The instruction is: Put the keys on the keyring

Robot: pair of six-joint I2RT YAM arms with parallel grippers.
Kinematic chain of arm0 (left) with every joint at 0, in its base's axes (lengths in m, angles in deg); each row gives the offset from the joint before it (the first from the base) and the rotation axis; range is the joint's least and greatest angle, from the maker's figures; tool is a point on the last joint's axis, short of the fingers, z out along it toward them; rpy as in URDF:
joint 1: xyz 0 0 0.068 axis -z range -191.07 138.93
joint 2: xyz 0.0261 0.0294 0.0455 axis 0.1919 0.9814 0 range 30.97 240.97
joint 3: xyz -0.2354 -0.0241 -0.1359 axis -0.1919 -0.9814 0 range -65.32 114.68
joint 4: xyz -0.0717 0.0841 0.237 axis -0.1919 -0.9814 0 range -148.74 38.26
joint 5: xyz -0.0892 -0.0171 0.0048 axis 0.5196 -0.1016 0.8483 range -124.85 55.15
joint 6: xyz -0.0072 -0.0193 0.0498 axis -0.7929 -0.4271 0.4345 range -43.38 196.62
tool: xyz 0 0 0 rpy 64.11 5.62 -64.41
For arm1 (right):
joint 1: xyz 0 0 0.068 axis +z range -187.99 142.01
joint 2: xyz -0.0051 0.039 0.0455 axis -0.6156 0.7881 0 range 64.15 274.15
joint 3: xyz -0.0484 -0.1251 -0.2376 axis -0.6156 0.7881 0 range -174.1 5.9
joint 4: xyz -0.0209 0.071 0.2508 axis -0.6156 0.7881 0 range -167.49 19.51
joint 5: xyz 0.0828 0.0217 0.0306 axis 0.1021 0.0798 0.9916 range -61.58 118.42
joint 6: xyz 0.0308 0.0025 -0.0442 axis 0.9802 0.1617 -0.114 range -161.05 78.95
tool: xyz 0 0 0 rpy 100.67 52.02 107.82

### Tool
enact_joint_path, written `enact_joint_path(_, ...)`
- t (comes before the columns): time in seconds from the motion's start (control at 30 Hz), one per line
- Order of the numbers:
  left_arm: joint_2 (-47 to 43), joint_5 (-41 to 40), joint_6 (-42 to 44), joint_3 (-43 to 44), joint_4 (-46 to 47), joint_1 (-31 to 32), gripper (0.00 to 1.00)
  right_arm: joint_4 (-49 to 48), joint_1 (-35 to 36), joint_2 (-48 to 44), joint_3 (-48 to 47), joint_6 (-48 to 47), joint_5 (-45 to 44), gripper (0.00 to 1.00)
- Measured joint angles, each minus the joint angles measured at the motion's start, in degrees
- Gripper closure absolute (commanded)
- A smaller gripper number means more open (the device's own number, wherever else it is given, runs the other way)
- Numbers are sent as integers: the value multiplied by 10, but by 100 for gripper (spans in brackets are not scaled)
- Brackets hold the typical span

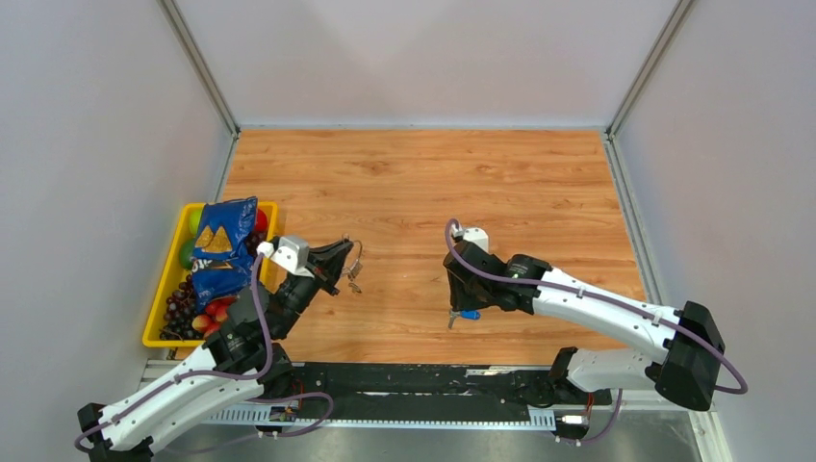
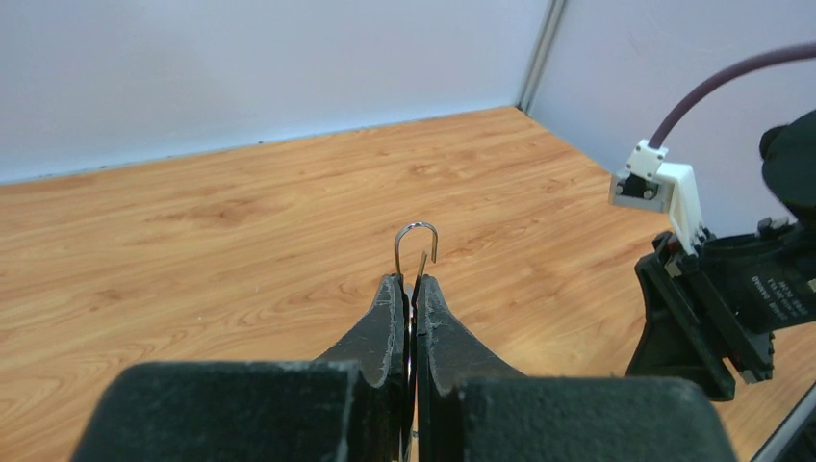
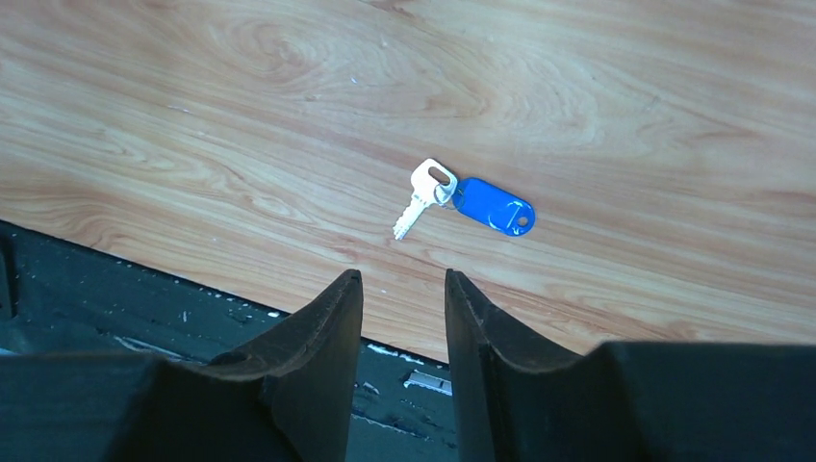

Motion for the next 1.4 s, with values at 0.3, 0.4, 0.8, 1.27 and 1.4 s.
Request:
enact_joint_path(0.3,-21,-10,0,-25,2,0,100,-71,-18,14,83,43,9,61)
enact_joint_path(0.4,-21,-10,0,-27,2,0,100,-89,-20,35,83,31,10,61)
enact_joint_path(0.8,-14,-8,0,-32,6,0,100,-102,-14,111,83,-73,13,61)
enact_joint_path(1.27,-6,-8,0,-32,6,0,100,-108,12,155,50,-171,-3,62)
enact_joint_path(1.4,-6,-8,0,-33,6,0,100,-109,13,167,50,-178,-5,63)
